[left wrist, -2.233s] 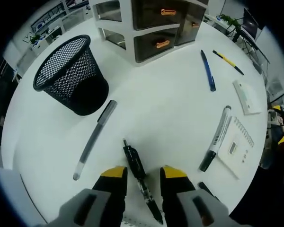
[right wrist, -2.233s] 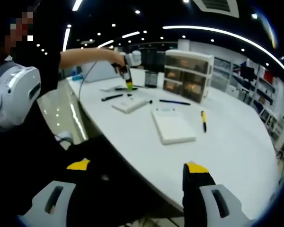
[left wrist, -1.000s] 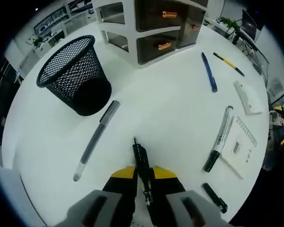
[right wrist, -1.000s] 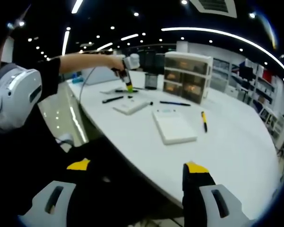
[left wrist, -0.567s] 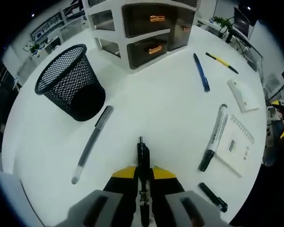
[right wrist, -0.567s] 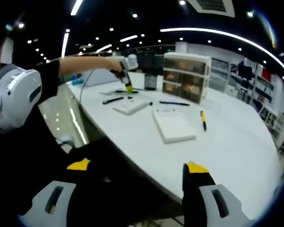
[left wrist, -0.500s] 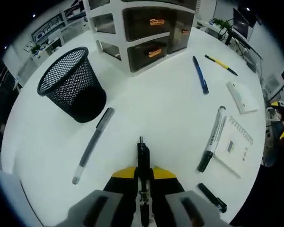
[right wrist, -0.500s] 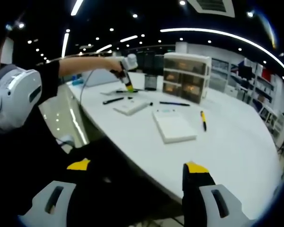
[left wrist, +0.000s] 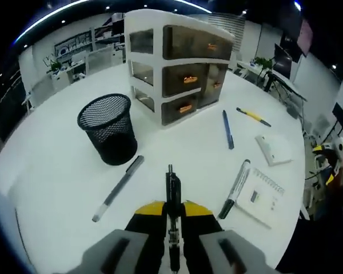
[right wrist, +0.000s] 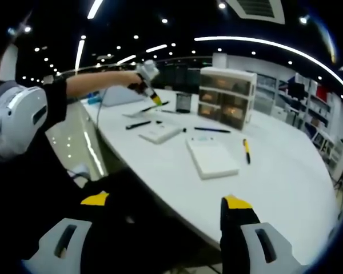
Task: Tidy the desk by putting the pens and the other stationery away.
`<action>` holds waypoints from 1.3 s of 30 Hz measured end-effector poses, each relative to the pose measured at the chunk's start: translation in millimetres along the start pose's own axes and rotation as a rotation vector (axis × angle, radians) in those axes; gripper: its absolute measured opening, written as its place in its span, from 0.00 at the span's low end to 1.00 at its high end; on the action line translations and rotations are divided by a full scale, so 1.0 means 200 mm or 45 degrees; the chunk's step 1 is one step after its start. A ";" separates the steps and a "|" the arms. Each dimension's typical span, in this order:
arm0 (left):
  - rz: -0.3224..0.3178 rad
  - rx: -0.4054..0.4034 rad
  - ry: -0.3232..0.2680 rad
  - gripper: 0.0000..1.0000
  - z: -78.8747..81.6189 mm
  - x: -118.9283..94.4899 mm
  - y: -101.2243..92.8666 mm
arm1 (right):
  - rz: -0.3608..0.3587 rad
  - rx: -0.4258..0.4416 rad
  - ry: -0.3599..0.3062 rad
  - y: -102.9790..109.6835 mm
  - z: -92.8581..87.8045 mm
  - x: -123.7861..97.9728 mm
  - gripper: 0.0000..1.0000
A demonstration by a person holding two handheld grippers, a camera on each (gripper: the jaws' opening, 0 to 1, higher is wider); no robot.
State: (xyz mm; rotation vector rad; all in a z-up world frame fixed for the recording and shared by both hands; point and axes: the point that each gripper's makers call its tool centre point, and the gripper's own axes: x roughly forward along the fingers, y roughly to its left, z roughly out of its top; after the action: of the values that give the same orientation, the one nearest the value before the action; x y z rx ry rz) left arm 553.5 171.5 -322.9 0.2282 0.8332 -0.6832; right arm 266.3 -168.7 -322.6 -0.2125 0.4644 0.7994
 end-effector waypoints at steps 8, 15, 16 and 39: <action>-0.004 -0.040 -0.213 0.10 0.05 -0.14 0.01 | 0.007 -0.014 0.005 0.03 0.02 0.02 0.73; -0.025 -0.063 -0.411 0.10 0.08 -0.27 0.01 | 0.001 -0.017 -0.002 0.04 0.04 0.02 0.73; -0.024 -0.066 -0.443 0.10 0.08 -0.29 0.00 | -0.003 -0.016 -0.007 0.04 0.04 0.02 0.73; -0.073 -0.067 -0.853 0.10 0.18 -0.55 -0.25 | -0.033 0.037 -0.173 0.05 0.15 0.00 0.73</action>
State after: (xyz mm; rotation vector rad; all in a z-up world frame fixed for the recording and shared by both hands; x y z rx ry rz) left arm 491.6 169.4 -213.8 -0.0769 0.2154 -0.7290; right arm 268.1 -150.7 -297.2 -0.1361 0.3439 0.7763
